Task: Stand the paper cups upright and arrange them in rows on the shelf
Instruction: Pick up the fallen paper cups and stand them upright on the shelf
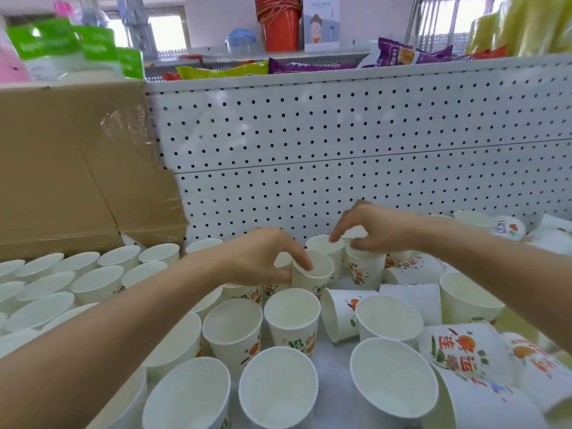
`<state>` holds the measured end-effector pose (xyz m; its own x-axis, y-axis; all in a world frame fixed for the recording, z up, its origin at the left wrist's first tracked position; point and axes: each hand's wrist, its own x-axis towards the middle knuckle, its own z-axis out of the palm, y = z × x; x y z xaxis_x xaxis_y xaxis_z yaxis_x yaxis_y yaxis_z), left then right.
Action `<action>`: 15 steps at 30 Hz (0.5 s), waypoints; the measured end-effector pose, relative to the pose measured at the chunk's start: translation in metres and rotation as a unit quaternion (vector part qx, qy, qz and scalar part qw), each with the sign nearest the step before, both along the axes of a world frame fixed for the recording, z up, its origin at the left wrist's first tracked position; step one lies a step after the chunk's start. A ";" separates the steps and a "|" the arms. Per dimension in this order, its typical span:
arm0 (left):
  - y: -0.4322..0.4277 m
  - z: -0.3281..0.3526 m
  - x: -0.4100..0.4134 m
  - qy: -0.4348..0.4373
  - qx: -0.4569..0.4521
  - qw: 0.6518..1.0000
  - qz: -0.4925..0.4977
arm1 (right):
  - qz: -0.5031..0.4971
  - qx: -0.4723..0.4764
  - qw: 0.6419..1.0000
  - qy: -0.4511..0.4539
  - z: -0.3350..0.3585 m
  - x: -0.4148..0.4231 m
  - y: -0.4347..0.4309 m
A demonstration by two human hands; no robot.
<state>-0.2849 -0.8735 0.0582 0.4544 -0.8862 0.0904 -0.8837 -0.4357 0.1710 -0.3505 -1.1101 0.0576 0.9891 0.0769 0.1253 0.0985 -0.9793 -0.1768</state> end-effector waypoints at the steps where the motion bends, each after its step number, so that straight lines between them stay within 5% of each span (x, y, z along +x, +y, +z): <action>1: -0.003 -0.002 0.001 -0.024 0.007 1.000 -0.003 | 0.004 -0.016 1.000 0.005 -0.006 0.004 0.002; 6: -0.010 -0.010 0.004 -0.051 0.001 0.999 -0.017 | -0.003 -0.158 0.987 -0.026 -0.019 0.024 0.017; 15: -0.007 -0.017 -0.001 -0.017 -0.011 1.000 -0.005 | -0.002 -0.026 0.999 -0.044 -0.011 0.013 0.014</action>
